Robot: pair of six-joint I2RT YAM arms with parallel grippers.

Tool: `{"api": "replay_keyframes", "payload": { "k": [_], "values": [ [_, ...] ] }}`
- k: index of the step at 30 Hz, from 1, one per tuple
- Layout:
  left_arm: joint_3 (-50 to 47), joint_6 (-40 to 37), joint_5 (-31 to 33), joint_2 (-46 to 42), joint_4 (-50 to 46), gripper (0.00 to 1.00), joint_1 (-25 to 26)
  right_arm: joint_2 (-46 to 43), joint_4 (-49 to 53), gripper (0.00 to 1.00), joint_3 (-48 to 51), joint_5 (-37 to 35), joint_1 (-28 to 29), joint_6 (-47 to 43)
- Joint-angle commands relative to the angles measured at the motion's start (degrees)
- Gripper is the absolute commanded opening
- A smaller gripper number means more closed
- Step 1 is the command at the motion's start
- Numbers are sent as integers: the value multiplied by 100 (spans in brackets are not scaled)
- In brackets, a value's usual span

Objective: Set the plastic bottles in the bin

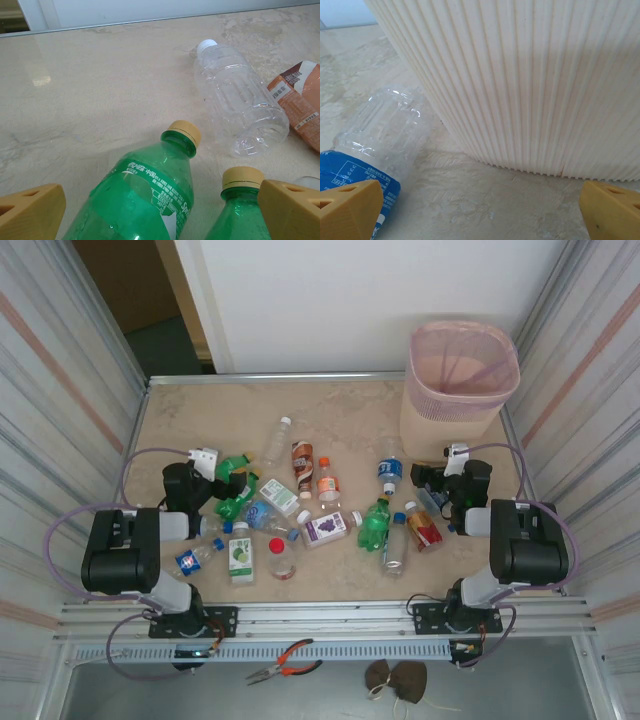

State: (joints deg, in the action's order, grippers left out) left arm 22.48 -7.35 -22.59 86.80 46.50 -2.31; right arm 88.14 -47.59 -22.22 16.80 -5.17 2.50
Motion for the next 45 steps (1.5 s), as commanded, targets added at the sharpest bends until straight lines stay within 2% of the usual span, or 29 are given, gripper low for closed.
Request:
{"api": "replay_keyframes", "payload": {
  "k": [1,14,26,31,34,39,43,45],
  "values": [
    [-42,-107,-96,-39,140,99,-28,-7,-101,99,51,106,-12,-102],
    [-51,-91,-91,-45,157,99,-40,-12,-108,99,54,105,-11,-102],
    [-31,48,169,-34,150,99,-67,-50,-147,99,86,126,-11,-115],
    [-5,20,397,-486,-294,99,39,-352,-21,99,157,-245,94,-112],
    [18,5,422,-814,-641,99,42,-823,686,99,11,-361,130,-78],
    [69,270,1139,-1407,-1153,99,98,-1575,1476,99,-54,-586,199,93],
    [451,874,2213,-1854,-2282,99,129,-2231,2480,99,-186,-830,266,395],
    [607,1202,2433,-2046,-2733,99,126,-2584,3097,99,-300,-810,297,567]
  ]
}}
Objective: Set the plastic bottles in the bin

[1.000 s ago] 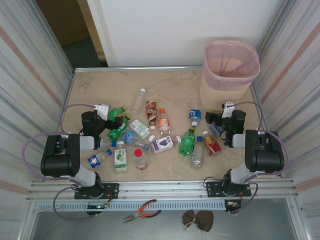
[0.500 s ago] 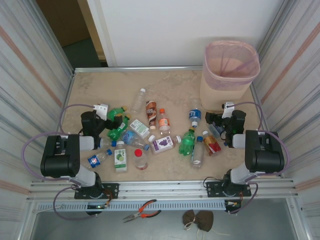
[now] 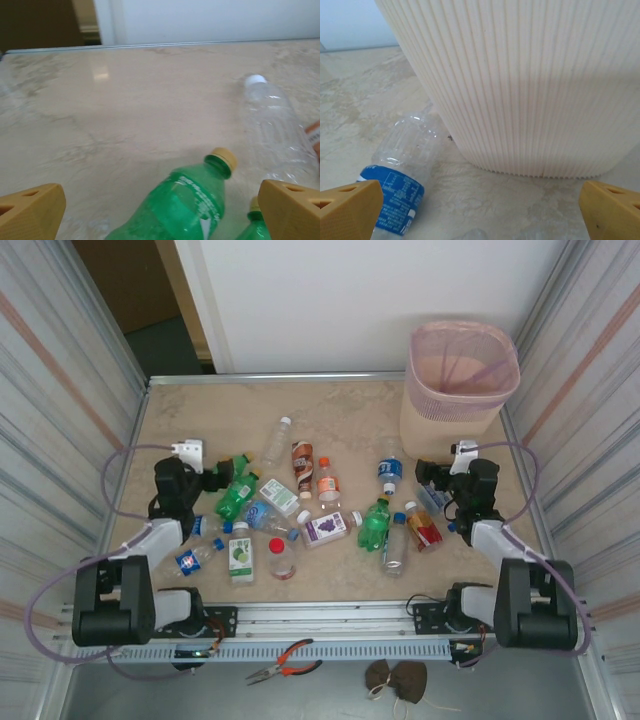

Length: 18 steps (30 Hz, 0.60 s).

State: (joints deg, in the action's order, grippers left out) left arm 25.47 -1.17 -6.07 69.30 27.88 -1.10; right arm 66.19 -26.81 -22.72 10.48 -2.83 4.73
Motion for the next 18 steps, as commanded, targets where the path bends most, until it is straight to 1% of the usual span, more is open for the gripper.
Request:
{"api": "replay_keyframes", "payload": {
  "k": [1,3,5,6,8,11,14,16,18],
  "values": [
    [406,820,863,-377,-1129,99,8,-544,1386,99,-313,-118,73,442],
    [690,1256,880,-499,-1883,99,14,-892,2115,100,-471,-109,159,621],
    [1033,1577,725,-580,-2656,99,25,-1290,2904,100,-673,-254,301,826],
    [1169,1721,653,-607,-2931,99,26,-1430,3235,98,-746,-345,380,887],
    [1358,2008,237,-629,-3319,99,28,-1689,4010,96,-977,-655,531,1194],
    [1584,2134,-447,-662,-3834,99,33,-1960,4884,92,-1294,-816,698,1587],
    [1970,2142,-702,-745,-4537,97,35,-2057,5678,89,-1665,-796,842,2052],
    [2262,2057,-863,-829,-4960,97,32,-2017,6188,86,-1920,-797,1054,2312],
    [2534,1814,-1030,-865,-5299,97,40,-1925,6663,85,-2167,-994,1349,2577]
  ]
}}
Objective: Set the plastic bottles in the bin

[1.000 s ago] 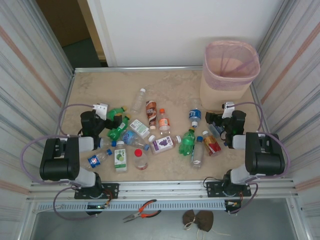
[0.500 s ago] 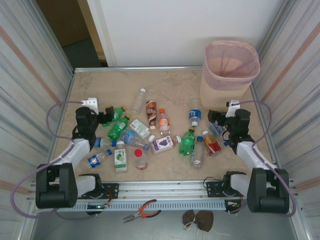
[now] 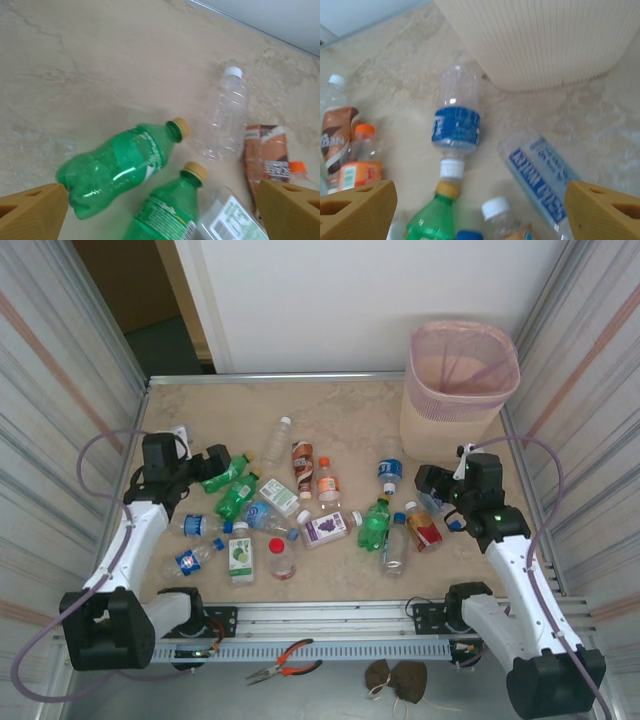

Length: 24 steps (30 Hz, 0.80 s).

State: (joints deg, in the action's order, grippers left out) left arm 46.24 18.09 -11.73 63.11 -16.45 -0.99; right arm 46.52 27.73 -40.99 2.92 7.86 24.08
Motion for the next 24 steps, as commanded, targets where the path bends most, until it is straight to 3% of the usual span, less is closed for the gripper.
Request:
{"api": "replay_keyframes", "payload": {
  "k": [1,5,9,15,24],
  "values": [
    [632,-289,-547,-236,-1082,97,25,110,1440,85,-463,-309,445,750],
    [1093,-933,-688,-114,-1678,97,11,430,2145,81,-896,-599,1099,1196],
    [955,-1425,-655,-72,-1405,94,-3,870,2526,73,-1081,-852,1856,1575],
    [732,-1218,-895,-254,-1213,90,-426,1583,2748,73,-1102,-1205,2839,2239],
    [539,-872,-1580,-379,-852,91,-1262,1738,2271,73,-567,-1058,3158,2650]
  ]
}}
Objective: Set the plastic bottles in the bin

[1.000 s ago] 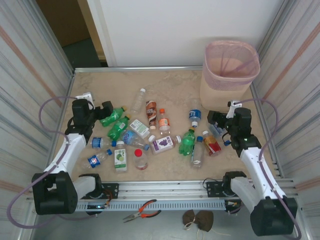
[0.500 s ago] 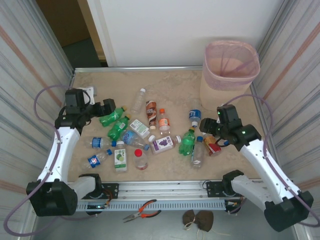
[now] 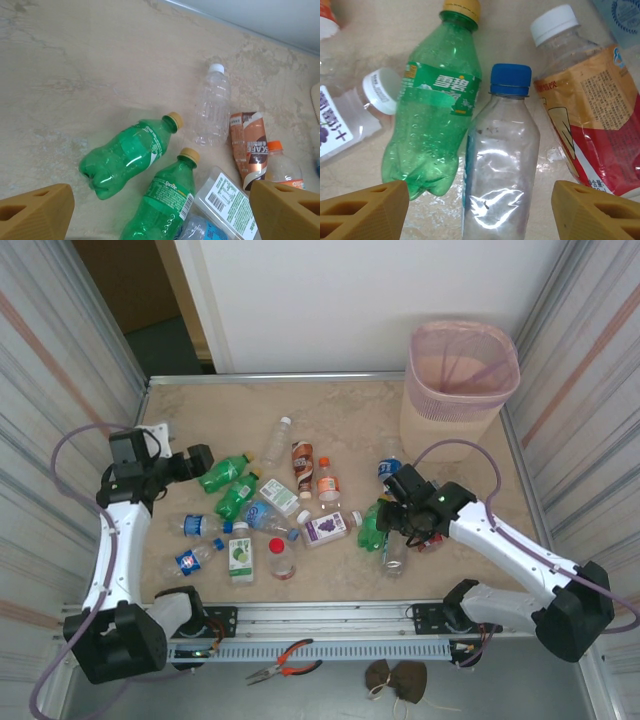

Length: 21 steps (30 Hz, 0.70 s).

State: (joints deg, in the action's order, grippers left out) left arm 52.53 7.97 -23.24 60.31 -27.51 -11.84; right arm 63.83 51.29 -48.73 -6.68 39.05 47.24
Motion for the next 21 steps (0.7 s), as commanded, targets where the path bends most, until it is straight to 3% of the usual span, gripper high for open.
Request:
{"api": "replay_keyframes", "payload": {
  "k": [1,21],
  "values": [
    [-110,173,-490,-106,279,91,-233,4,-152,73,277,-55,33,354],
    [-140,205,-650,1,315,92,-308,453,-810,72,978,176,50,444]
  ]
}}
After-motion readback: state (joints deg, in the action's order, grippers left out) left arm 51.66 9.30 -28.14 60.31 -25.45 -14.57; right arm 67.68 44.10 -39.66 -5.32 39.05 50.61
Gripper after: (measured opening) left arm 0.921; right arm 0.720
